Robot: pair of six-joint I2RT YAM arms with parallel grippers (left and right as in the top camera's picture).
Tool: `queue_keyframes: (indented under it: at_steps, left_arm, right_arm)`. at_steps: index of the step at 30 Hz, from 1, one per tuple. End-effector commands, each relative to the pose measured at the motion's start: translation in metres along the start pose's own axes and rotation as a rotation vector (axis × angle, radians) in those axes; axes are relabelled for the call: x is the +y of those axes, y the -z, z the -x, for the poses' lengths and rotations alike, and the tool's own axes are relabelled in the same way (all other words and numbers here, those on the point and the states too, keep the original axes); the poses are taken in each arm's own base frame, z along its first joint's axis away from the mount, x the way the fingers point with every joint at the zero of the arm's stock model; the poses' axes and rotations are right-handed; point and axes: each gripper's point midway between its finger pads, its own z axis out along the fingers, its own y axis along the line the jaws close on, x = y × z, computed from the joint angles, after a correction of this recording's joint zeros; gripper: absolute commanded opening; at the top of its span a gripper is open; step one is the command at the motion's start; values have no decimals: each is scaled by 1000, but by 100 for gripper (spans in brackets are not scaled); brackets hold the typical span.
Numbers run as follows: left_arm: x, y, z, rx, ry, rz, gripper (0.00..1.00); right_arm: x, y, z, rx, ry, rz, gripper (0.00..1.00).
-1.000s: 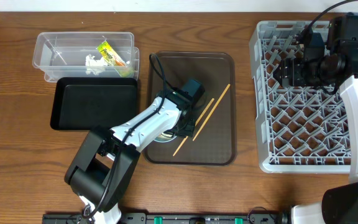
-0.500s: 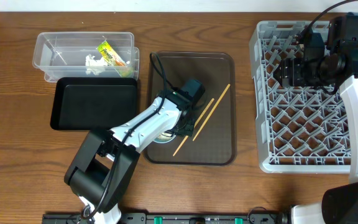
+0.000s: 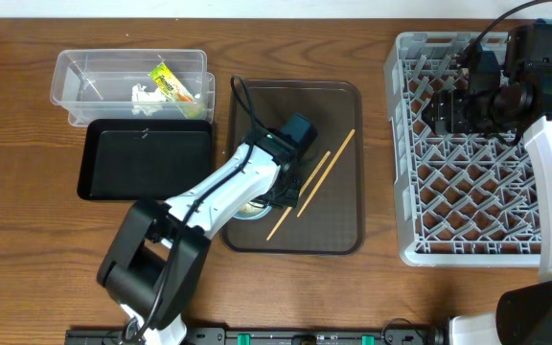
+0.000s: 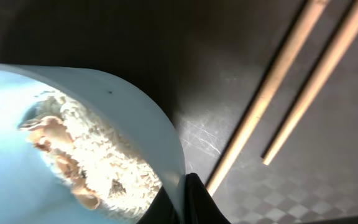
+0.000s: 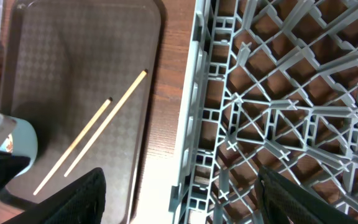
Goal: Sort waste into correct bins and load items into the dishwasher rack
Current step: 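Carry the rice bowl with the left gripper over the black tray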
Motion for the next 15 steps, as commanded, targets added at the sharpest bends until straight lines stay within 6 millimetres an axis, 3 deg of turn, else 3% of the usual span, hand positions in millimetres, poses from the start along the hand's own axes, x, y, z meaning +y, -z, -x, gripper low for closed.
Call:
queue_keyframes:
  at_steps: [1, 10, 15]
  left_arm:
    - [-6, 31, 14, -91, -9, -42, 6]
    - [-5, 49, 16, -134, -36, -56, 6]
    - [18, 75, 22, -185, 18, -63, 6]
  right_arm:
    - [6, -5, -2, 14, -5, 20, 75]
    - [6, -5, -3, 15, -5, 20, 75]
    - [6, -5, -3, 16, -5, 20, 75]
